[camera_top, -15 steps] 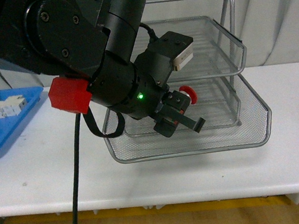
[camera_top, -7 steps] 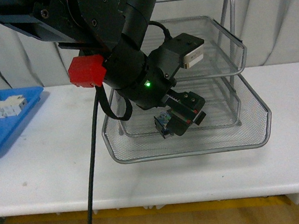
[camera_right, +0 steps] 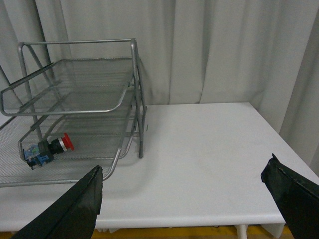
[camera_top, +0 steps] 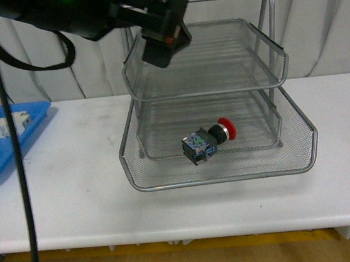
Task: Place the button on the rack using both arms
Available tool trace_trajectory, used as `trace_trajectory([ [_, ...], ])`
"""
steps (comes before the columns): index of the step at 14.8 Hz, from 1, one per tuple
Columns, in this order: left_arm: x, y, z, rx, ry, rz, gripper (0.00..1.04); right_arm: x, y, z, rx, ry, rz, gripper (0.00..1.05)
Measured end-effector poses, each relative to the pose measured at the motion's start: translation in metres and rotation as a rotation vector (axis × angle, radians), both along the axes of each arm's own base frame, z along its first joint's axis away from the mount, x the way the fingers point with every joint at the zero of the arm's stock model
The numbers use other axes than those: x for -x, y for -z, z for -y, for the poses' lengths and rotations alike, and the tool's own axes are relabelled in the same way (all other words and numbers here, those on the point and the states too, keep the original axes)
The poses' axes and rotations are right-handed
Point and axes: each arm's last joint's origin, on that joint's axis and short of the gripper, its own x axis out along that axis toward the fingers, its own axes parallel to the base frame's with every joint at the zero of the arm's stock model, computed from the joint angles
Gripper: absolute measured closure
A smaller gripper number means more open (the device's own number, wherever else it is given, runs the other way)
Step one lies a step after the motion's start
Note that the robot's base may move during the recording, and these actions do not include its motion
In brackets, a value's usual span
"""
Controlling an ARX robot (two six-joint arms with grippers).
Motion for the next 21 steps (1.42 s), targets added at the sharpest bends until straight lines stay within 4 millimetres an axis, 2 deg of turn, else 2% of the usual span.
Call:
trace_trajectory([
  [1,0.014,-0.005,-0.008,0.020,-0.011,0.032,0.07,0.000,0.000,0.000,0.000,0.000,0.000,0.06],
  [3,0.050,-0.009,-0.032,0.161,-0.362,0.253,0.24,0.000,0.000,0.000,0.000,-0.001,0.000,0.06],
  [4,0.072,-0.007,-0.053,0.227,-0.508,0.303,0.33,0.000,0.000,0.000,0.000,0.000,0.000,0.06],
  [5,0.099,-0.001,-0.084,0.290,-0.640,0.348,0.46,0.000,0.000,0.000,0.000,0.001,0.000,0.06],
  [6,0.120,0.009,-0.102,0.323,-0.707,0.362,0.59,0.000,0.000,0.000,0.000,0.000,0.000,0.06],
  [8,0.138,0.035,-0.106,0.310,-0.668,0.298,0.79,0.000,0.000,0.000,0.000,-0.004,0.000,0.06],
  [9,0.150,0.048,-0.111,0.306,-0.664,0.272,0.96,0.000,0.000,0.000,0.000,-0.002,0.000,0.06],
  [10,0.158,0.049,-0.115,0.320,-0.673,0.287,1.03,0.000,0.000,0.000,0.000,-0.002,0.000,0.06],
  [15,0.187,0.065,-0.126,0.321,-0.669,0.287,1.03,0.000,0.000,0.000,0.000,-0.003,0.000,0.06],
  [17,0.196,0.068,-0.137,0.325,-0.677,0.297,1.03,0.000,0.000,0.000,0.000,-0.003,0.000,0.06],
  [21,0.211,0.076,-0.137,0.324,-0.669,0.286,1.03,0.000,0.000,0.000,0.000,-0.003,0.000,0.06],
])
